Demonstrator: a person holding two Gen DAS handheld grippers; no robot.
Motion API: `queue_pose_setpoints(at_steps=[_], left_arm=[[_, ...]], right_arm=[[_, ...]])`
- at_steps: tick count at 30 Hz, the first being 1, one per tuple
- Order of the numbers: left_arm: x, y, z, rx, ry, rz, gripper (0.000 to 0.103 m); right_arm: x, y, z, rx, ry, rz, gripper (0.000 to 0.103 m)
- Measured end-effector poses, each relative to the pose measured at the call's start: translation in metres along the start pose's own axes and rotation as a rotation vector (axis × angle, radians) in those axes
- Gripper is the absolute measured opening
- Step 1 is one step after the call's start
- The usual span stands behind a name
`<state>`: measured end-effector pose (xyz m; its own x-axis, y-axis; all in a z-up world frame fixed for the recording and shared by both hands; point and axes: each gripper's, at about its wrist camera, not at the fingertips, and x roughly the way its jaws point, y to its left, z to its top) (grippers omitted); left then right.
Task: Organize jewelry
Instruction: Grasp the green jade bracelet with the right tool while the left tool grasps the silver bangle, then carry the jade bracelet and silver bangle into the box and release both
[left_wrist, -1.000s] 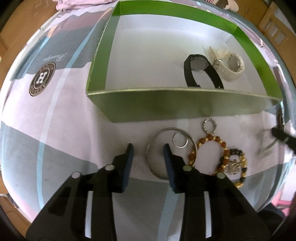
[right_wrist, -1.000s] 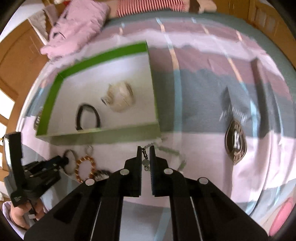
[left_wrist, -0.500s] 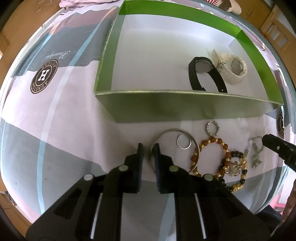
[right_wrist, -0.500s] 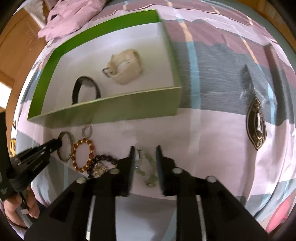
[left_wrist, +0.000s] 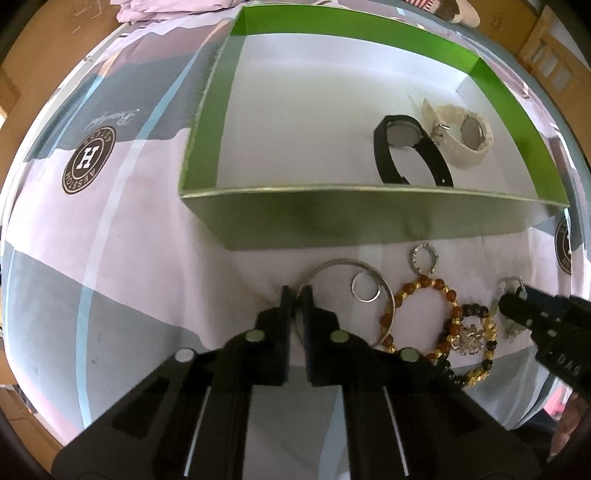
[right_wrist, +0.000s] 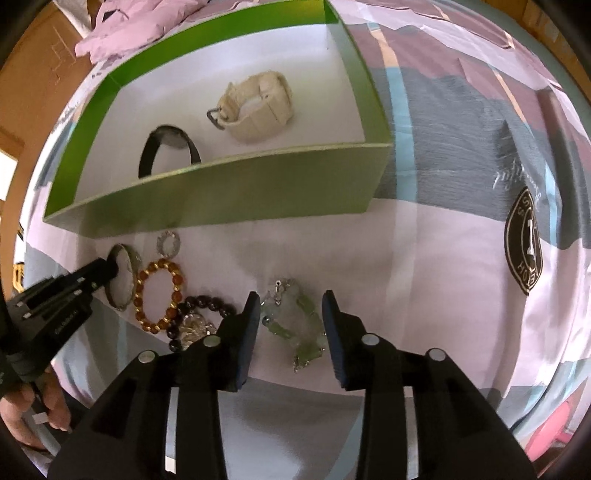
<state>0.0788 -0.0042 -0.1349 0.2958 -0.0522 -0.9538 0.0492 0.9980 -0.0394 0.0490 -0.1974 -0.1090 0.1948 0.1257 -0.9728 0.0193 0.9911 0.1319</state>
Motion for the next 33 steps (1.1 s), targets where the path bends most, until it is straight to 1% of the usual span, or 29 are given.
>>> queue_pose_setpoints(at_steps=[1,2,3,4,7,14,19,23,26,29,33], left_arm=[[0.0,0.0,-0.001,-0.006,-0.001,-0.002,0.002],[-0.001,0.001,-0.001,-0.014,-0.005,-0.004,0.002],[-0.003,0.001,0.0,-0.016,-0.007,-0.004,0.002],[-0.004,0.002,0.0,-0.019,-0.008,-0.007,0.002],[-0.007,0.003,-0.001,-0.017,-0.013,-0.01,0.002],[-0.018,0.001,-0.005,0.006,-0.04,-0.006,0.003],[-0.025,-0.002,-0.007,0.018,-0.057,-0.002,0.003],[-0.032,-0.004,-0.008,0.022,-0.075,-0.014,0.003],[-0.04,-0.003,-0.009,0.028,-0.088,-0.029,0.003],[-0.05,-0.004,-0.011,0.032,-0.114,-0.053,0.003],[-0.074,-0.007,-0.013,0.049,-0.194,-0.085,0.003]], right_arm=[[0.002,0.001,-0.001,-0.009,0.006,-0.005,0.034],[0.002,0.002,-0.002,-0.019,0.007,-0.009,0.03],[0.002,0.004,-0.002,-0.028,0.007,-0.013,0.019],[0.002,0.004,-0.003,-0.033,0.003,-0.015,0.014],[-0.003,0.005,-0.004,-0.037,-0.013,-0.02,0.01],[-0.017,0.002,-0.003,-0.023,-0.06,-0.009,0.008],[-0.025,-0.002,0.005,-0.015,-0.094,-0.029,0.007],[-0.031,-0.007,0.004,-0.009,-0.105,-0.014,0.007],[-0.036,-0.008,0.005,-0.012,-0.129,0.015,0.007],[-0.044,-0.006,0.004,-0.026,-0.159,0.038,0.007],[-0.059,-0.001,0.005,-0.042,-0.213,0.084,0.007]])
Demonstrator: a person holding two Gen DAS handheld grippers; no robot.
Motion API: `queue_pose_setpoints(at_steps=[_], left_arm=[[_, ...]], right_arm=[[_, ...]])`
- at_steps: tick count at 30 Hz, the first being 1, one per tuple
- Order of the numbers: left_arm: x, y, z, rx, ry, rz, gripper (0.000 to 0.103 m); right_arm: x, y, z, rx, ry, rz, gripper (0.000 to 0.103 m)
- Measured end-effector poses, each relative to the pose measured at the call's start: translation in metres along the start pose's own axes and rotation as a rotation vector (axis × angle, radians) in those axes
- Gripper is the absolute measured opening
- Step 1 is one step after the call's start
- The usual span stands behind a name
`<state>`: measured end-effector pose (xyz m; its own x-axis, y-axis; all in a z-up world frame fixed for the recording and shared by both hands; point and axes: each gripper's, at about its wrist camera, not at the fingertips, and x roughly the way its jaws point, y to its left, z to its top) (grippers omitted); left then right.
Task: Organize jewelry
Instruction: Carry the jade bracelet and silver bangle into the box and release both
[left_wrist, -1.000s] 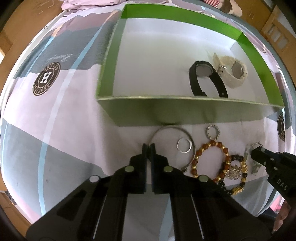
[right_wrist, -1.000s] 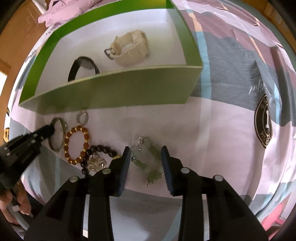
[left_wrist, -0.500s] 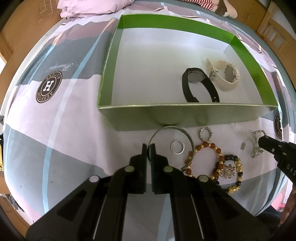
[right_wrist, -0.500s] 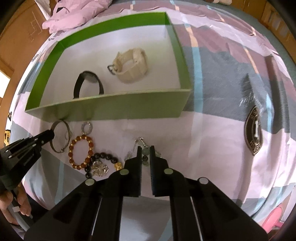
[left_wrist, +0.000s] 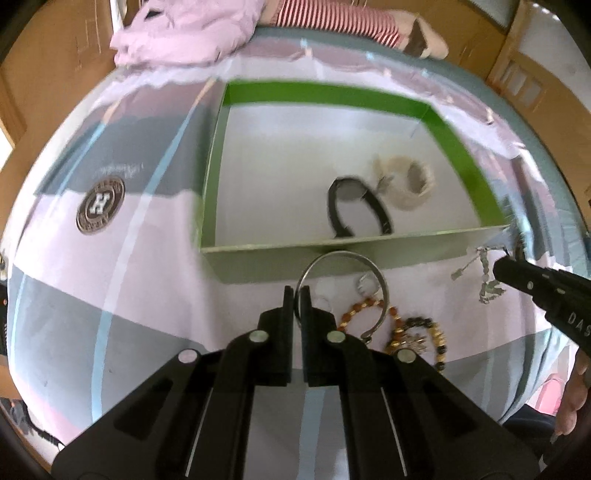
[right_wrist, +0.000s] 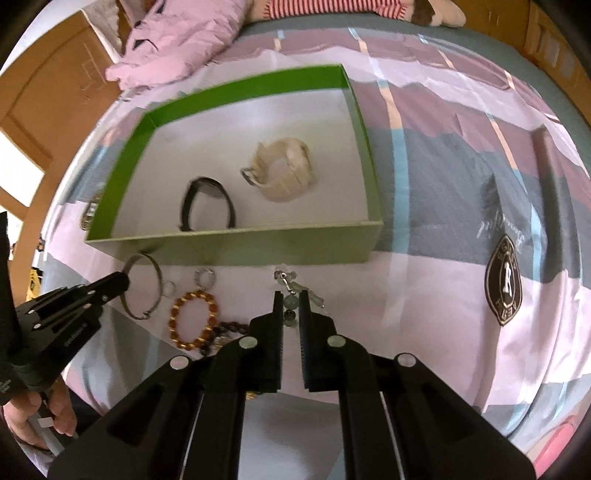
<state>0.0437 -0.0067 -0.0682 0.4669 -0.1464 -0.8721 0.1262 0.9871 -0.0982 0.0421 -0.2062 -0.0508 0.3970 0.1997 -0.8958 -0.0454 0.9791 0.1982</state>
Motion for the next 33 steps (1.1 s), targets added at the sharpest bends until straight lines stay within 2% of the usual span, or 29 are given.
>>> queue_pose_setpoints(at_steps=[4,8,11,22,29,33], left_arm=[[-0.02,-0.01,0.004,0.035,-0.115,0.005,0.003],[-0.037,-0.015,0.011,0.046,-0.226,0.015,0.003],[-0.042,-0.015,0.018,0.04,-0.272,0.053,0.003],[-0.038,-0.019,0.046,0.0,-0.316,0.075,0.004],[-0.018,-0.02,0.051,-0.008,-0.273,0.095,0.005],[-0.008,-0.016,0.054,-0.033,-0.234,0.071,0.005]], right_arm=[[-0.029,0.006,0.003,-0.01,-0.123,0.055,0.007],[-0.061,0.015,0.003,-0.051,-0.322,0.078,0.008],[-0.067,0.014,0.004,-0.038,-0.375,0.107,0.008],[-0.051,0.025,0.035,-0.017,-0.4,0.125,0.008],[-0.025,0.026,0.054,0.002,-0.368,0.105,0.008],[-0.01,0.025,0.059,0.013,-0.342,0.089,0.008]])
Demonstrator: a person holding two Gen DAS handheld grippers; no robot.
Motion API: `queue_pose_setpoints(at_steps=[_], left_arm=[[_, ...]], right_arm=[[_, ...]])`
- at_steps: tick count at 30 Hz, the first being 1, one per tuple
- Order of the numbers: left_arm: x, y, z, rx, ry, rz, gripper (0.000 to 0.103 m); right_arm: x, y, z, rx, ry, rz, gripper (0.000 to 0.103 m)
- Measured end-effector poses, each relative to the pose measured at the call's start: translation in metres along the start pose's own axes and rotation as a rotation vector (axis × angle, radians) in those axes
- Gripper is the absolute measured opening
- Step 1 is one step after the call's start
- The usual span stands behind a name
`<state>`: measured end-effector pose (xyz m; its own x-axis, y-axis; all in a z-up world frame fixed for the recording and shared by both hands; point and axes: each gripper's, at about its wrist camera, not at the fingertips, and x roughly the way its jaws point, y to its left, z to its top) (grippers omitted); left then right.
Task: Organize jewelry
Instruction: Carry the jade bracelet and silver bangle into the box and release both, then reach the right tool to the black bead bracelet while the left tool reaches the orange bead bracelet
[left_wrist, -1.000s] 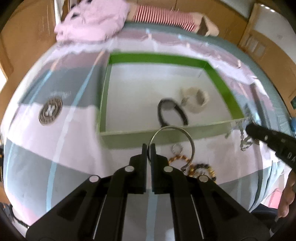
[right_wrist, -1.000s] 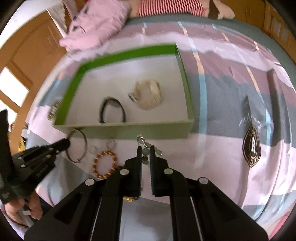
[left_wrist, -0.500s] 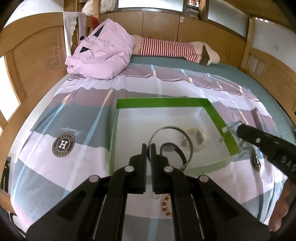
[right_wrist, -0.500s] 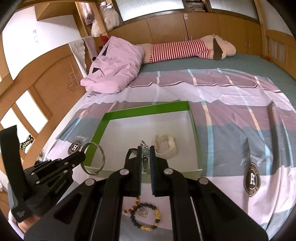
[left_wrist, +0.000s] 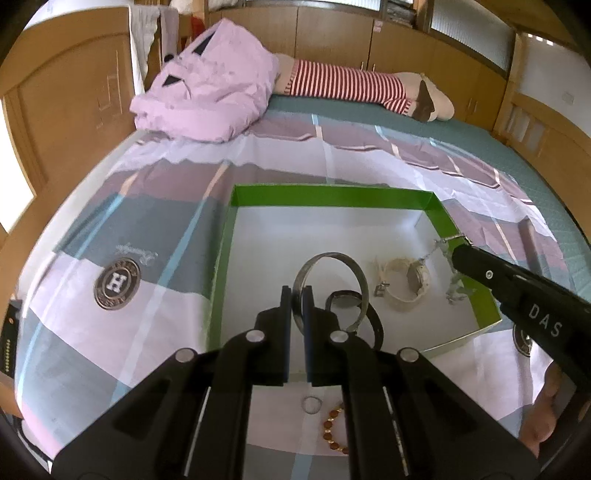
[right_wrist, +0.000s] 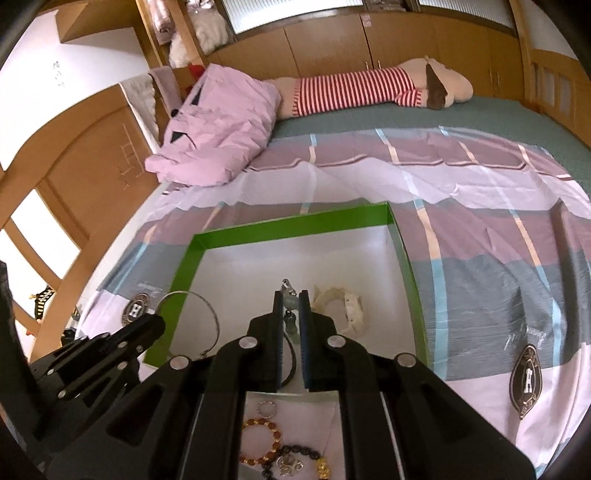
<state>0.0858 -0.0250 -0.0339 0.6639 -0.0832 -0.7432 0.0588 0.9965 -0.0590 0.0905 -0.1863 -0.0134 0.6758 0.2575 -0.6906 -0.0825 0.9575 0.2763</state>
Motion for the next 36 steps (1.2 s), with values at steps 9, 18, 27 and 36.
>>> queue_pose_setpoints(at_steps=[9,18,27,36], left_arm=[[0.021,0.001,0.003,-0.026,0.05,-0.009,0.008],[0.026,0.009,0.002,-0.063,0.091,-0.045,0.008],[0.014,0.011,-0.016,-0.044,0.155,-0.093,0.012],[0.014,0.002,-0.049,0.088,0.262,-0.123,0.016]], right_arm=[[0.011,0.004,0.001,0.027,0.029,0.026,0.008],[0.029,0.002,-0.004,0.043,0.108,0.004,0.022],[0.013,-0.009,-0.011,0.086,0.141,0.012,0.043],[0.014,0.002,-0.066,-0.109,0.414,-0.031,0.029]])
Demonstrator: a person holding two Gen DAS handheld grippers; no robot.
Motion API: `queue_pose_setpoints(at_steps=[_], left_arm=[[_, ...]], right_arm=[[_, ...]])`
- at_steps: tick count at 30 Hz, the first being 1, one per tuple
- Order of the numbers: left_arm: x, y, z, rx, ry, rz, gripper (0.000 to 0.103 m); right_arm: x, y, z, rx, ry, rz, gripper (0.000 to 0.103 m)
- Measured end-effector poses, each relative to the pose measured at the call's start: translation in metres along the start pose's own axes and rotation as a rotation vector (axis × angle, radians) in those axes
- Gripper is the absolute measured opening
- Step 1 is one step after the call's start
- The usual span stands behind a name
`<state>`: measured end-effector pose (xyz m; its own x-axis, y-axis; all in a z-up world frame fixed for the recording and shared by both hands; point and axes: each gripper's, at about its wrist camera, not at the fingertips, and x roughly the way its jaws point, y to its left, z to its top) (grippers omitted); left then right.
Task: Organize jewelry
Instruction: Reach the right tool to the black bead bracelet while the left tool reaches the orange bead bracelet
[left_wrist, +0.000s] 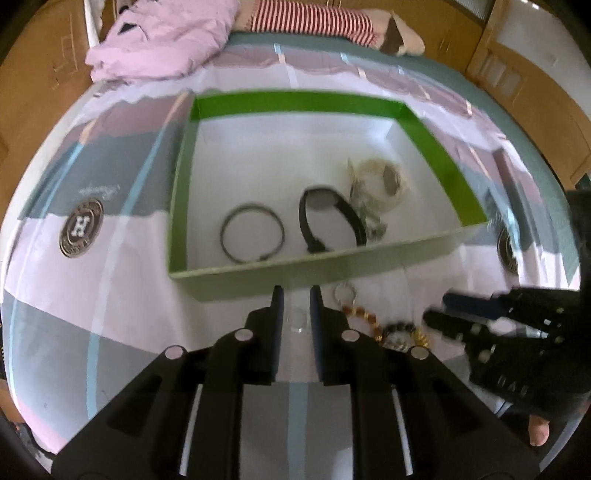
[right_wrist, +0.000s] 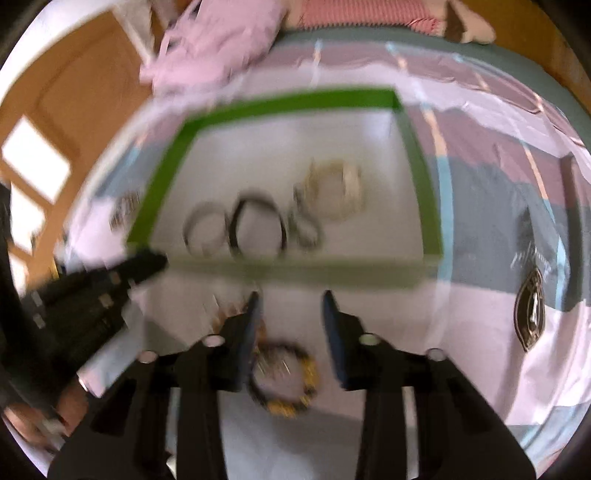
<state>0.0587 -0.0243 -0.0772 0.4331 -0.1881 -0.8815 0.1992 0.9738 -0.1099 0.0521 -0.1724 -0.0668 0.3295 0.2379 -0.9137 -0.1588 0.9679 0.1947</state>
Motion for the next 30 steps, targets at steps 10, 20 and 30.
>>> queue_pose_setpoints(at_steps=[10,20,30], left_arm=[[0.024,-0.006,0.0,-0.018,0.075,0.024,0.031],[0.044,-0.007,-0.012,-0.002,0.174,0.031,0.035],[0.057,-0.014,-0.018,0.017,0.223,0.051,0.035]], right_arm=[[0.043,0.019,-0.025,-0.052,0.185,0.087,0.025],[0.018,-0.021,-0.005,0.035,0.071,-0.065,0.014],[0.036,-0.011,-0.016,-0.013,0.198,0.01,0.026]])
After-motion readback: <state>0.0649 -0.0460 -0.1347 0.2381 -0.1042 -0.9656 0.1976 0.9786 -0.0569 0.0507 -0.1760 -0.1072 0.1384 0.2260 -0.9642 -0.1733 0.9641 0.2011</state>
